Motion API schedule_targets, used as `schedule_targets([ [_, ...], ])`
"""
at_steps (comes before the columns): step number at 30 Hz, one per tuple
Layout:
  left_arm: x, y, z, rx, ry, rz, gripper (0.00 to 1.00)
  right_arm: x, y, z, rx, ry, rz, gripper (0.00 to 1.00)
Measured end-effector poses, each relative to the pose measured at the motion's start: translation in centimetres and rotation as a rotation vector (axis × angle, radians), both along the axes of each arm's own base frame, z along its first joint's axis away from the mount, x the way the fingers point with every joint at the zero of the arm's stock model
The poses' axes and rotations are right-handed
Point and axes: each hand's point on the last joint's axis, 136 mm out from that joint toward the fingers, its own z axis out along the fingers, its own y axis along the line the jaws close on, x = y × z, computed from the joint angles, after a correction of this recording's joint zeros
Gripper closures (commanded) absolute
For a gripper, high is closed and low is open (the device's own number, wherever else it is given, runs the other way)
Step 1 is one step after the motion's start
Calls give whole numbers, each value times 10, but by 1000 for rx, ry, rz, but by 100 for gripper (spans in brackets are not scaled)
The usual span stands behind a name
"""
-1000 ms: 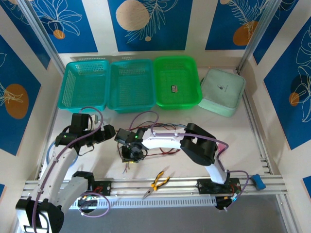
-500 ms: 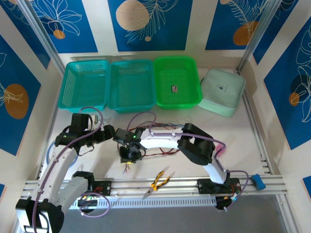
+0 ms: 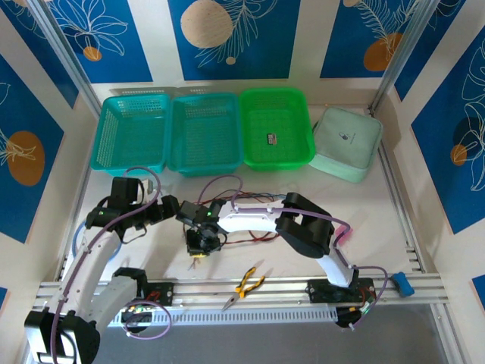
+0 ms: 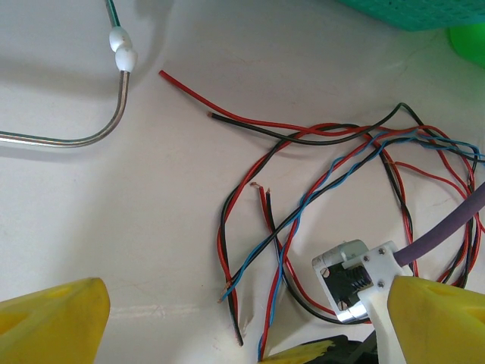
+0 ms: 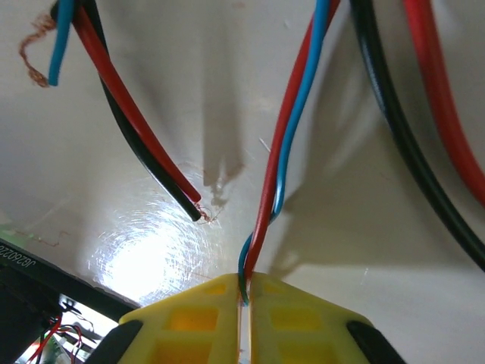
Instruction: Untangle the cables
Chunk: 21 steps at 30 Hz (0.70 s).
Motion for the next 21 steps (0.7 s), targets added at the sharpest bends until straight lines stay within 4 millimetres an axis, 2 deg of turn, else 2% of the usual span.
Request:
schedule_targets([
  [5,0,0,0,0,0,1,6,-1,1,1,5,6,0,99],
  [16,-1,-2,1,-10,2,-6,5,-1,2,1,27,3,11,100],
  [18,-1,-5,6,-27,2,-16,5,0,-3,4,48,-9,11,100],
  [21,6,-11,25,-69,-30,-18,6,4,-11,20,111,-28,0,100],
])
